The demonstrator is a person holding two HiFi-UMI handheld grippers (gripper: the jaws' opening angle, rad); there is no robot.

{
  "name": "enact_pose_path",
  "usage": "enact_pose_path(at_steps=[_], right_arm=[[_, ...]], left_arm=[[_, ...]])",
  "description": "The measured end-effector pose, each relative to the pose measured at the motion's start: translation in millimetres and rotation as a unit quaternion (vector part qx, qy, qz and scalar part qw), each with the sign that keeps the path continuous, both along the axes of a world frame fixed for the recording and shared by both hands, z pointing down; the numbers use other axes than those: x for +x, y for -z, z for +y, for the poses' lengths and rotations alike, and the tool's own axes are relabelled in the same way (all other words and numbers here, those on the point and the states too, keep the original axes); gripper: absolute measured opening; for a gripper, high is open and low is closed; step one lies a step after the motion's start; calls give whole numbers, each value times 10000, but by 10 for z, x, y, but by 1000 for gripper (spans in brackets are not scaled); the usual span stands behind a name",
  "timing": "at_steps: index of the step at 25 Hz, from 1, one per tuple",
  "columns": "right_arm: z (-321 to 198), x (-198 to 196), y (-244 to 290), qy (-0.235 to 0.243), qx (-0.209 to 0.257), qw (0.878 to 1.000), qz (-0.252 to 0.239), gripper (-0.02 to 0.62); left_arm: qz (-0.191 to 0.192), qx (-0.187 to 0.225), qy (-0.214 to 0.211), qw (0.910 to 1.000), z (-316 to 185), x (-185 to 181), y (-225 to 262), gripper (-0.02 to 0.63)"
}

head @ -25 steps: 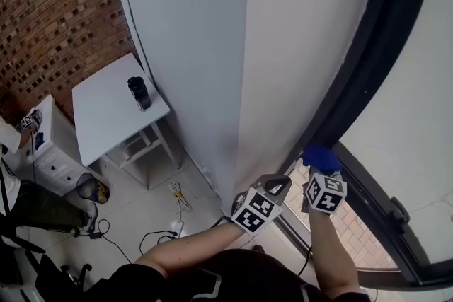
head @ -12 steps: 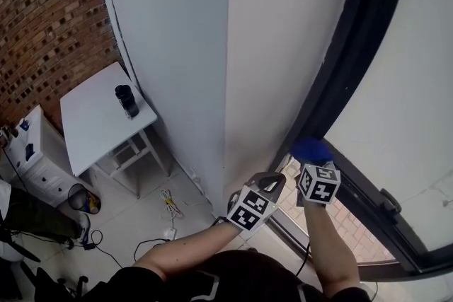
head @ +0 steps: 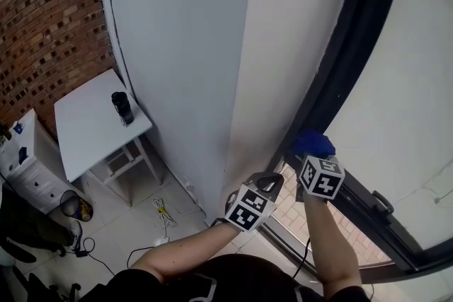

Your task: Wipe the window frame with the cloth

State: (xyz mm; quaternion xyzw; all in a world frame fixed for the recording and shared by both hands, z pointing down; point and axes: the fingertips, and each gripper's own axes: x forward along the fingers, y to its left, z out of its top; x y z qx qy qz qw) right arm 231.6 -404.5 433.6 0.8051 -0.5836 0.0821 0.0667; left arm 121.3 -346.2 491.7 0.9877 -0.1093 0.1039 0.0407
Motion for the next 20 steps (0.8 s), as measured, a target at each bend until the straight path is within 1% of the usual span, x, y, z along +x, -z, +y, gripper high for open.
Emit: enact_pose_path(at_steps=[5, 10, 12, 15, 18, 20], right_arm=[[-10, -9, 187, -43, 122, 9999, 93, 49], [-42, -35, 513, 10, 323, 9991, 268, 49], [-59, -38, 636, 21, 362, 9988, 341, 49], [-57, -27, 766, -14, 351, 9985, 408, 49], [-53, -34, 905, -7, 438, 9982, 414, 49], [-76, -34, 1020, 7, 521, 9978, 418, 50]], left_arm=[[158, 48, -98, 9998, 37, 36, 158, -8], [336, 40, -167, 9993, 19, 74, 282, -8], [316, 105, -91, 9994, -7, 82, 321, -8], [152, 288, 182, 9993, -67, 95, 370, -8], [103, 208, 115, 9997, -35, 144, 426, -8], [103, 225, 78, 9997, -33, 184, 480, -8]])
